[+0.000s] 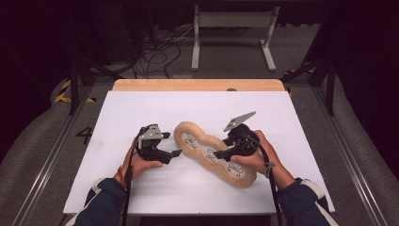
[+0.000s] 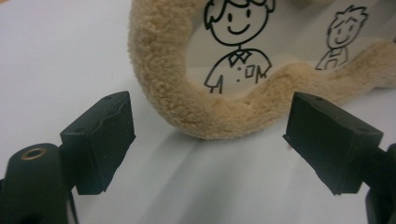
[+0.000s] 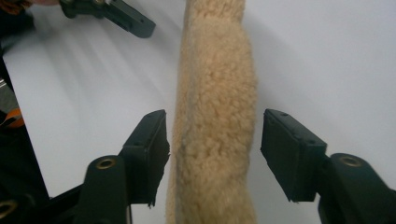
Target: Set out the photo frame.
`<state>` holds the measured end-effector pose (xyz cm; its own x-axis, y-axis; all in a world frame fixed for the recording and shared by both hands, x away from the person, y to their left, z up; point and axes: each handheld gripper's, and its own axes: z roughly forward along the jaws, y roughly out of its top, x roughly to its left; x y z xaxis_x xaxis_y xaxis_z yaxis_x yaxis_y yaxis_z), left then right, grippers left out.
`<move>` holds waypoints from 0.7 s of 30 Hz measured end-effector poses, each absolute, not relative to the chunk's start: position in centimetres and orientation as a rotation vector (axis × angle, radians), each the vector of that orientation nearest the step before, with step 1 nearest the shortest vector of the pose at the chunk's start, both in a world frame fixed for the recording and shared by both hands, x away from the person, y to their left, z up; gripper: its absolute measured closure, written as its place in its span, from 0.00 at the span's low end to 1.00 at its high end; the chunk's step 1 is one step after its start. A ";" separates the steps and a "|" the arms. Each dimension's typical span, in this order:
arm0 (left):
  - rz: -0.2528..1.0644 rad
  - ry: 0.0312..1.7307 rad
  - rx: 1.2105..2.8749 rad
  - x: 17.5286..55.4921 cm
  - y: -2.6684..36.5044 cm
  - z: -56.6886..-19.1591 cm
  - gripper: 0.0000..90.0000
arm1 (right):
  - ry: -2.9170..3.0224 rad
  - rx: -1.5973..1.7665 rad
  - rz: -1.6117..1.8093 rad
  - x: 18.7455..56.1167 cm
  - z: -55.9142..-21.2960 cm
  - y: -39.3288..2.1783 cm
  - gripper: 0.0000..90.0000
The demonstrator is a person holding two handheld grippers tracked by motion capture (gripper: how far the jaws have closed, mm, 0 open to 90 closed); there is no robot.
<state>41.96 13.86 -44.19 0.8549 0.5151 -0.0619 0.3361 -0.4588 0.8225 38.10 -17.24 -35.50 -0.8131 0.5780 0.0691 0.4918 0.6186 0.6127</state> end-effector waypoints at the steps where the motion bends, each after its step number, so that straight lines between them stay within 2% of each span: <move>1: 0.235 0.629 2.077 42.3 13.7 -44.2 0.17 | 2.648 0.895 0.968 37.4 -35.2 -17.9 0.41; 7: 0.254 0.633 2.062 43.0 13.2 -44.1 0.19 | 2.530 0.850 0.980 34.7 -35.5 -19.7 0.37; 11: 0.261 0.638 2.059 43.1 12.7 -44.1 0.24 | 2.466 0.868 1.048 33.0 -35.8 -21.2 0.34; 16: 0.263 0.657 2.067 43.7 12.3 -44.1 0.42 | 2.398 0.941 1.127 30.7 -37.2 -23.6 0.31; 21: 0.294 0.677 2.068 44.0 12.7 -44.3 0.63 | 2.347 1.016 1.130 29.1 -39.1 -25.2 0.43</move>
